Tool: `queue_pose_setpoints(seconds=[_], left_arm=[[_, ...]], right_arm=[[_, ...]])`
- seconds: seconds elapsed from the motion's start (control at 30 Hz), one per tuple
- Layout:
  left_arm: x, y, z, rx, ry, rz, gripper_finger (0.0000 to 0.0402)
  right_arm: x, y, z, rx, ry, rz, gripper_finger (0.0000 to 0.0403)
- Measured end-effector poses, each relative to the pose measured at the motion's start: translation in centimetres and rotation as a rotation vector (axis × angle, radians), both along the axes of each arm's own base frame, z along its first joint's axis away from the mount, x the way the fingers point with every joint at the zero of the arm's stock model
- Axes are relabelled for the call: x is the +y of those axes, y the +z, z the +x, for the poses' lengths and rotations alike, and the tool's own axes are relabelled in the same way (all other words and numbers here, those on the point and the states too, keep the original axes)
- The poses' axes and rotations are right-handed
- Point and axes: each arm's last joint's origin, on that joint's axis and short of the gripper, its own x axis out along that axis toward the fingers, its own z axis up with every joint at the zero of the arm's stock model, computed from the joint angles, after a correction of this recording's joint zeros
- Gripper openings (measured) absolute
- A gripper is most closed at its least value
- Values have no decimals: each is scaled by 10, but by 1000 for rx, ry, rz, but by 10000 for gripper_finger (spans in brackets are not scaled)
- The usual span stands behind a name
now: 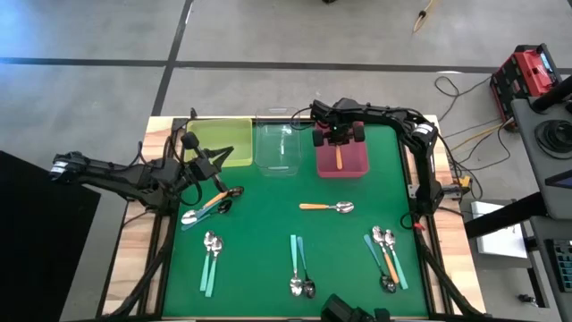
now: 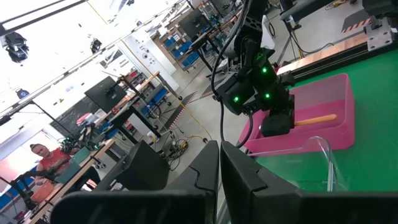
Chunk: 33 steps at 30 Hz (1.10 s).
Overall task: Sort silverware by color (type)
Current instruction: Put the yellow spoon into the red bin
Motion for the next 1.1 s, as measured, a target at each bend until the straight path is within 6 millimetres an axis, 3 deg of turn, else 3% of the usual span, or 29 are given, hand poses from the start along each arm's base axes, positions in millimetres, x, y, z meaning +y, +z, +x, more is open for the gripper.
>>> queue_pose_setpoints(seconds=[0.8, 1.1], left_arm=[[0, 0, 0, 0, 0, 0, 0], [0, 0, 0, 0, 1, 0, 0]], right_arm=[[0, 0, 0, 10, -1, -13, 28], [3, -9, -5, 31, -1, 3, 28]])
